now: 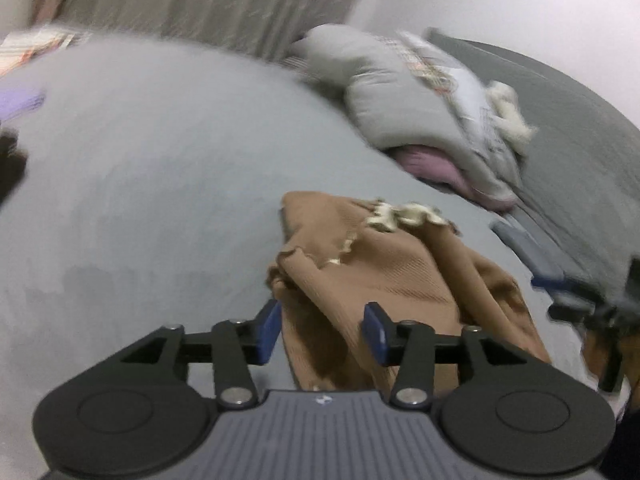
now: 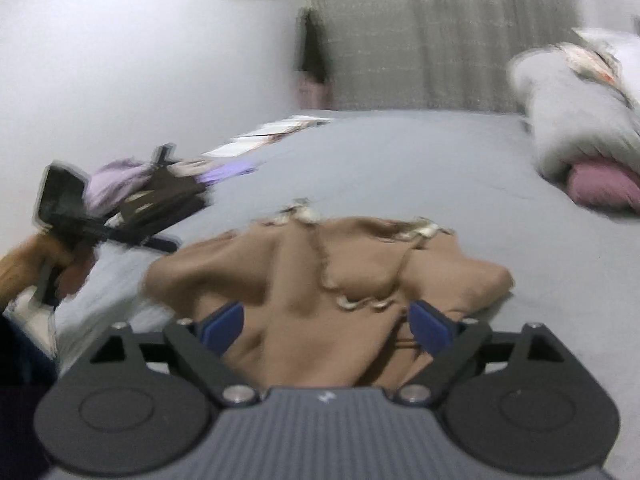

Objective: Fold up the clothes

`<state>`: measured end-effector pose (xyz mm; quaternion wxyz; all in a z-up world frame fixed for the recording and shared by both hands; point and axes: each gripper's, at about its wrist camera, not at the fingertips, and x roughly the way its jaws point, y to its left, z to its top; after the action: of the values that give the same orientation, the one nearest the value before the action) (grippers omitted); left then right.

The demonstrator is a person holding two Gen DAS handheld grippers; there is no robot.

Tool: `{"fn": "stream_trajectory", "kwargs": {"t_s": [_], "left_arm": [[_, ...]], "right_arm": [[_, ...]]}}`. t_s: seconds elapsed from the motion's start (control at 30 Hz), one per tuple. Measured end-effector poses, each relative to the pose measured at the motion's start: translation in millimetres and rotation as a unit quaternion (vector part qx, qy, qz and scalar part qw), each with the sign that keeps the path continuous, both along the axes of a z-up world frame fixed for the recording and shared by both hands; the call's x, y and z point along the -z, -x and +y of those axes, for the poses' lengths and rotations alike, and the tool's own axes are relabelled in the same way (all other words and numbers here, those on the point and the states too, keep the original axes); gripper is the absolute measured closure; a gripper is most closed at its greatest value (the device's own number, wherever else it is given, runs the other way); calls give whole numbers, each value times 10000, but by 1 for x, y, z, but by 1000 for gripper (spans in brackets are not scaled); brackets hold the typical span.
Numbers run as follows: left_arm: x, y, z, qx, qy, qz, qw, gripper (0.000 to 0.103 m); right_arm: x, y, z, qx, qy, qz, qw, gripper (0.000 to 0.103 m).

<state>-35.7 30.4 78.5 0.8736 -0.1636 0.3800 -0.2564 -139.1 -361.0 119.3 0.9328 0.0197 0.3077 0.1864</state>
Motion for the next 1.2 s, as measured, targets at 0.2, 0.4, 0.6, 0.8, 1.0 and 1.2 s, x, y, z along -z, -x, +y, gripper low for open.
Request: {"fn": "stream_trajectory", "kwargs": {"t_s": [0.2,0.4,0.6,0.8,1.0,1.2], "left_arm": [[20,-17,-15,-462,182,295,9983,47],[30,-10,-44,178,596,247,9978,60],[23,9,-62,866,132,-82,9961,76],[22,12,-55,968,-37,-140,9952,98],[5,19,-60,1171,-134,-431,9921,99],[-19,39,-44,1893,247,-978,9767,99]], "right_arm": [[19,-33,24,627,31,83,9980,15],[28,-40,54,98,316,198,9993,75],[29,-28,57,-67,743,137,9971,71],[30,-16,60,-232,1168,76,9929,21],[34,-20,62,-379,1177,377,9916,91],[17,-2,75,-968,1306,197,9865,95]]}}
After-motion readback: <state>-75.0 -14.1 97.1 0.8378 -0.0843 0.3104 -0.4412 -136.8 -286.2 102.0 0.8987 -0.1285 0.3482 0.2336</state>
